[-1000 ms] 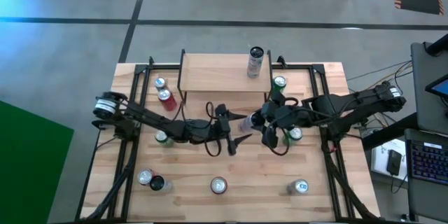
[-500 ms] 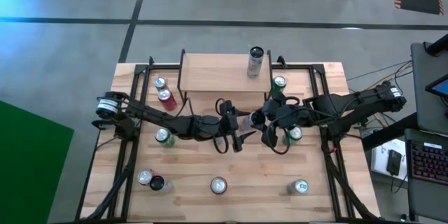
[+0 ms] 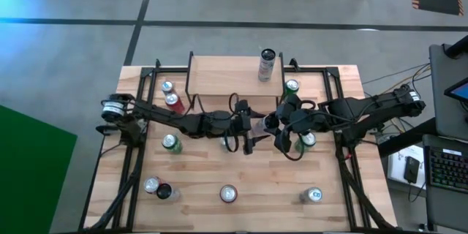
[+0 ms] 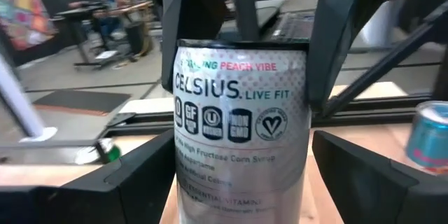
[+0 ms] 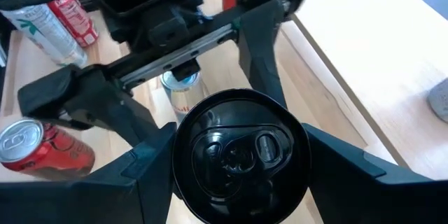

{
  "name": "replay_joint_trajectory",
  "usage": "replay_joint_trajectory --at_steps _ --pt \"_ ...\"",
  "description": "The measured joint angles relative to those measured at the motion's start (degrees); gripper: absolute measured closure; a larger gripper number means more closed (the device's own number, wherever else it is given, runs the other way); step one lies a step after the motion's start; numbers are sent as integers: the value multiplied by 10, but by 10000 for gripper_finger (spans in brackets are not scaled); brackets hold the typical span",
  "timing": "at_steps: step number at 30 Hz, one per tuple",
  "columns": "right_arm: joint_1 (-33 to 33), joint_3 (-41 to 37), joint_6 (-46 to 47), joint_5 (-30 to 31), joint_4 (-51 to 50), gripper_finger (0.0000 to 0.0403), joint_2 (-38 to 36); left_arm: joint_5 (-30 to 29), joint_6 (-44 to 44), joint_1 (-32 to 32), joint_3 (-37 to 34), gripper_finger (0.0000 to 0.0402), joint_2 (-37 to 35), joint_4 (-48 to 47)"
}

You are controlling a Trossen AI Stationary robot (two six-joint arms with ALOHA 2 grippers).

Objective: Place canned beverage on shelf
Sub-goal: Put the right white pink soda can on the shelf aligned with the other white pink soda can

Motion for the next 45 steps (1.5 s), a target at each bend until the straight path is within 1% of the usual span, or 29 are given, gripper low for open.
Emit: replay_joint_trajectory --at_steps 2,5,8,10,11,17,20,22,28,39,42,45 --pt "0 0 2 0 2 154 0 24 -4 8 0 91 0 3" --pt "0 0 3 1 2 154 -1 35 -6 18 3 103 0 0" --pt "0 3 6 3 -5 154 -5 66 -6 27 10 139 0 -4" --pt "-1 6 7 4 -9 154 -8 72 -6 31 15 166 0 -6" --pt "-1 7 7 4 -10 154 -9 73 -6 32 16 173 0 -6" --pt "-1 11 4 4 -15 154 -13 76 -5 34 19 171 0 -4" --pt "-1 11 2 4 -16 154 -14 76 -4 35 19 155 0 -2" --pt "-1 11 1 4 -16 154 -14 76 -1 35 19 152 0 -2" --pt "0 11 4 2 -17 154 -16 76 -1 35 19 164 0 -1" --pt "0 11 -4 3 -12 153 -16 75 8 36 19 166 0 -1" --pt "0 11 -11 9 -11 146 -17 75 11 36 19 166 0 -1" --pt "1 11 -20 25 -10 126 -18 75 15 38 19 166 0 1"
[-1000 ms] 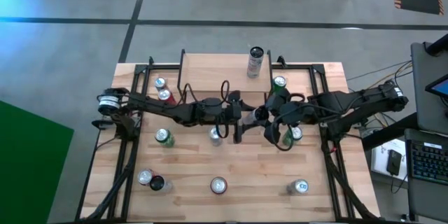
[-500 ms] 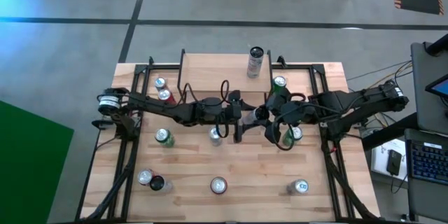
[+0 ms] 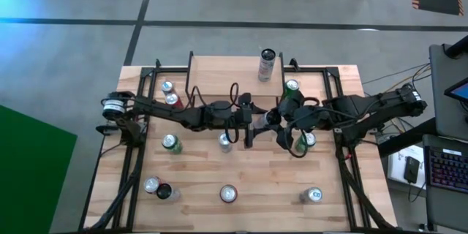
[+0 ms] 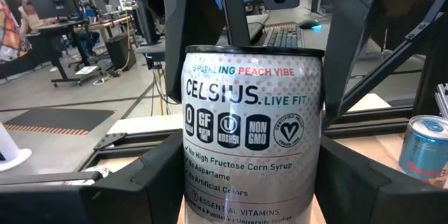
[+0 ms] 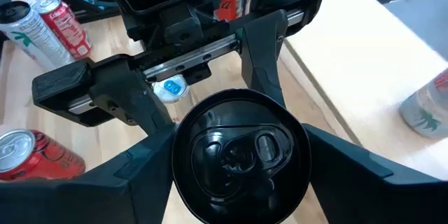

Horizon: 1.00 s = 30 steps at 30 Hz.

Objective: Place canned beverage on shelf
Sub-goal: Put the right white pink soda can on the shelf aligned with the other white pink soda can

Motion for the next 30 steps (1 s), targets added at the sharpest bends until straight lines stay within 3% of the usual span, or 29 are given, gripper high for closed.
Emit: replay_joint_trajectory --at_steps 8,15,22,27,30 --pt "30 -1 7 76 -29 97 -33 -9 -4 13 -22 167 3 -11" --pt "123 -90 149 227 -113 112 -72 -20 -23 35 -35 167 2 10" --pt "210 -201 253 231 -69 129 -111 -8 -17 62 -50 167 2 90" --pt "238 -251 256 231 -5 139 -120 75 -33 116 -50 167 2 170" --pt "247 -271 251 235 21 145 -119 86 -44 144 -50 166 4 188"
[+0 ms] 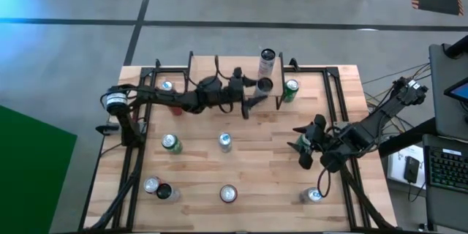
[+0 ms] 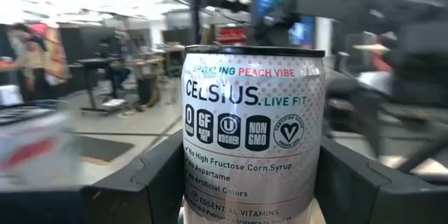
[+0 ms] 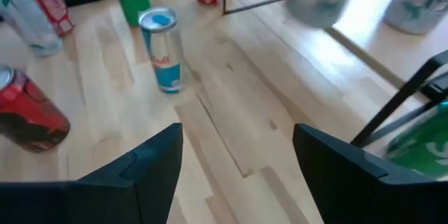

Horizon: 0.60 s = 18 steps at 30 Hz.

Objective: Place canned beverage on shelf
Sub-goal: Put the right white pink soda can on the shelf aligned with the other white pink soda can

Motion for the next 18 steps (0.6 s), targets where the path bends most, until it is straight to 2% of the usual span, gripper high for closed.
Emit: replay_joint_trajectory --at_steps 4,8,18 --pt "13 -17 5 29 3 153 2 2 2 24 1 166 23 39" --pt "23 -27 6 44 10 159 -3 39 -9 39 17 165 59 76" --pt "39 -28 18 46 11 168 -6 41 -28 67 87 165 135 76"
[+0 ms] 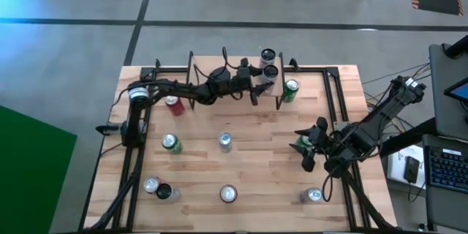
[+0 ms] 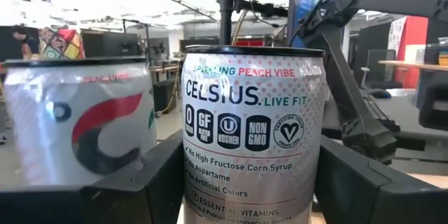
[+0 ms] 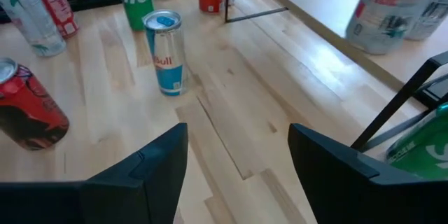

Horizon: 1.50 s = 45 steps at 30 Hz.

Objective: Place canned beverage on shelf
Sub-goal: Put the right white pink soda can on the shelf aligned with the other white pink soda can

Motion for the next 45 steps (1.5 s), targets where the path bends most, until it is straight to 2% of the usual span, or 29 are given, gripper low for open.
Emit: replay_joint_trajectory --at_steps 6,14,24,31,45 --pt "0 0 14 -10 -1 170 -9 11 -13 17 31 165 28 1" --pt "0 0 16 -10 -1 170 -10 21 -28 28 26 163 24 -7" --pt "0 0 20 -12 -1 170 -10 21 -43 41 31 130 21 -24" --pt "0 0 20 -12 -1 170 -10 21 -43 44 31 124 20 -32" --pt "19 0 30 -21 -2 170 -11 13 -20 44 29 113 2 -107"
